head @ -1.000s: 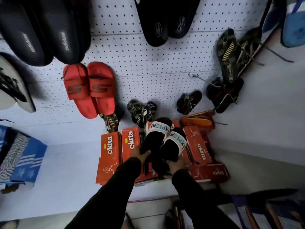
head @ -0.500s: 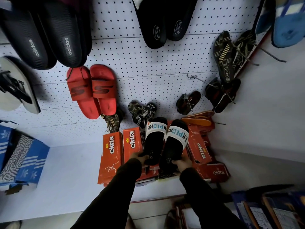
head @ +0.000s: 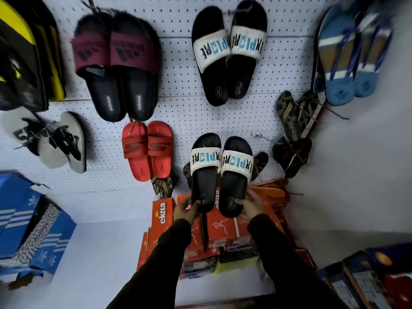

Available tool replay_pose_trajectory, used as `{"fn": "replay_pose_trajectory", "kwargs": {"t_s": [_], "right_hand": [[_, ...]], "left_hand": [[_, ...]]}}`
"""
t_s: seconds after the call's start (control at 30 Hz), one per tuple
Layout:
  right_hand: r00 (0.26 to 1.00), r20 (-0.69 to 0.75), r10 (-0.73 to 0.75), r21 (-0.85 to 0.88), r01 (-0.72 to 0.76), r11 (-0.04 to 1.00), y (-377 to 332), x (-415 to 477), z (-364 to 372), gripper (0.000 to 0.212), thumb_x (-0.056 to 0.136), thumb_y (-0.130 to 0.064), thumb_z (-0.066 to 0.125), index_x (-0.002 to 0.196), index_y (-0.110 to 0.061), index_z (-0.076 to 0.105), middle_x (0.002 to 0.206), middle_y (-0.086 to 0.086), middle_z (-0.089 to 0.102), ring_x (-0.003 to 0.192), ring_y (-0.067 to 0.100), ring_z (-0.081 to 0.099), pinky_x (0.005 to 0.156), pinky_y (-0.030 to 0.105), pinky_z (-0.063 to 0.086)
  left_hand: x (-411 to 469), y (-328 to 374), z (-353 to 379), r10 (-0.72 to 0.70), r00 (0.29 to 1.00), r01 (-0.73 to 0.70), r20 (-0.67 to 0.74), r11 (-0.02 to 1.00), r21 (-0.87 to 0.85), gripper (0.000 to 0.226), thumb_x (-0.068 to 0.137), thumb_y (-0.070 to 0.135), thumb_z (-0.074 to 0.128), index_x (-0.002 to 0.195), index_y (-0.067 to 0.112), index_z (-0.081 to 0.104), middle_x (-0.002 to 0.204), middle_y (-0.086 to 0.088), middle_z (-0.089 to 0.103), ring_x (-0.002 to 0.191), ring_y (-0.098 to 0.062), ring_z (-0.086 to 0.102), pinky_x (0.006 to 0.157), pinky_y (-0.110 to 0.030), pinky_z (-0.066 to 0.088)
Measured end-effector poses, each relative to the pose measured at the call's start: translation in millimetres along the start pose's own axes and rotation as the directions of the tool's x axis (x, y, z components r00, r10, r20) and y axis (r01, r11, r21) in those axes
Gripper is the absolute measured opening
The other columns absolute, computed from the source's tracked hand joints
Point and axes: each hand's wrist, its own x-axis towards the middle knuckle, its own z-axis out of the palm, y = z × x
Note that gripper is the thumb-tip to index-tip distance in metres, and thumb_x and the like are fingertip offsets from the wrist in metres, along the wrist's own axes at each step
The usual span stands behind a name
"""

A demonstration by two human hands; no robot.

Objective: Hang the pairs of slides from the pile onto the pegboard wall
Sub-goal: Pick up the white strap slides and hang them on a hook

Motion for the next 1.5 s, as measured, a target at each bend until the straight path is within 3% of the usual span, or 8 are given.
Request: {"fn": "replay_pose_trajectory", "kwargs": {"t_s": [0.1,0.2,0.33,0.5,0.87,1.0,1.27,1.5], "right_hand": [[0.993,0.065,-0.1,0.032,0.098,0.995,-29.4,-11.6,5.6,0.062,0.08,0.016,0.059,0.137,-0.008,0.052,0.124,0.013,0.064,0.115,0.033,0.061,0.105,0.055,0.047],[0.981,0.073,-0.182,0.073,0.176,0.982,-58.3,-19.0,14.0,0.066,0.08,0.016,0.06,0.14,-0.009,0.048,0.122,0.012,0.065,0.122,0.036,0.06,0.106,0.057,0.046],[0.952,0.085,-0.295,0.104,0.286,0.953,-99.9,-24.6,20.7,0.063,0.081,0.016,0.059,0.139,-0.007,0.047,0.13,0.021,0.061,0.122,0.036,0.059,0.106,0.053,0.047],[0.906,0.117,-0.406,0.141,0.39,0.91,-151.7,-30.6,22.6,0.058,0.083,0.014,0.059,0.135,-0.011,0.05,0.133,0.017,0.061,0.123,0.034,0.059,0.09,0.042,0.053],[0.791,0.064,-0.608,0.217,0.584,0.782,-264.0,-28.0,21.9,0.059,0.084,0.013,0.059,0.138,-0.007,0.048,0.134,0.021,0.061,0.124,0.036,0.059,0.106,0.055,0.047],[0.796,0.068,-0.601,0.22,0.576,0.788,-293.7,-17.8,23.9,0.06,0.085,0.015,0.056,0.14,-0.005,0.046,0.135,0.022,0.061,0.124,0.038,0.059,0.105,0.052,0.048],[0.868,0.124,-0.48,0.197,0.453,0.869,-286.5,24.6,29.0,0.061,0.085,0.013,0.056,0.141,-0.008,0.046,0.139,0.016,0.059,0.12,0.037,0.061,0.075,0.036,0.054],[0.863,0.164,-0.478,0.15,0.457,0.876,-263.9,51.6,34.2,0.059,0.086,0.012,0.058,0.141,-0.004,0.044,0.138,0.018,0.059,0.125,0.038,0.058,0.098,0.049,0.05]], "left_hand": [[-10.9,35.3,4.8,0.09,0.996,-0.091,-0.013,0.994,-0.054,0.047,0.088,0.003,0.061,0.133,-0.004,0.048,0.14,-0.022,0.051,0.112,-0.028,0.057,0.08,-0.031,0.058],[-22.1,72.1,11.3,0.168,0.986,-0.17,-0.025,0.977,-0.128,0.052,0.089,0.0,0.058,0.138,-0.005,0.042,0.141,-0.023,0.049,0.113,-0.027,0.059,0.073,-0.021,0.055],[-23.7,107.5,19.6,0.278,0.96,-0.279,-0.033,0.936,-0.217,0.047,0.09,-0.001,0.057,0.135,-0.005,0.045,0.125,-0.011,0.054,0.058,0.009,0.066,0.049,-0.008,0.052],[-23.5,152.9,29.0,0.356,0.934,-0.351,-0.035,0.895,-0.276,0.048,0.087,0.003,0.063,0.133,0.003,0.048,0.127,-0.009,0.058,0.068,-0.007,0.066,0.05,-0.015,0.055],[-23.5,258.4,72.7,0.556,0.828,-0.54,-0.072,0.755,-0.372,0.046,0.087,0.002,0.063,0.131,-0.001,0.05,0.12,-0.011,0.059,0.073,-0.01,0.065,0.06,-0.019,0.059],[-16.4,284.4,87.7,0.546,0.832,-0.539,-0.096,0.756,-0.372,0.047,0.086,0.005,0.065,0.13,0.0,0.05,0.121,-0.011,0.061,0.077,-0.018,0.066,0.072,-0.034,0.062],[28.3,269.6,105.1,0.426,0.897,-0.44,-0.118,0.832,-0.339,0.045,0.084,0.006,0.067,0.126,-0.002,0.053,0.121,-0.017,0.062,0.099,-0.033,0.065,0.051,-0.021,0.059],[54.9,244.0,109.5,0.388,0.919,-0.388,-0.075,0.848,-0.361,0.039,0.085,0.005,0.065,0.123,0.001,0.055,0.126,-0.022,0.061,0.092,-0.028,0.062,0.054,-0.022,0.058]]}}
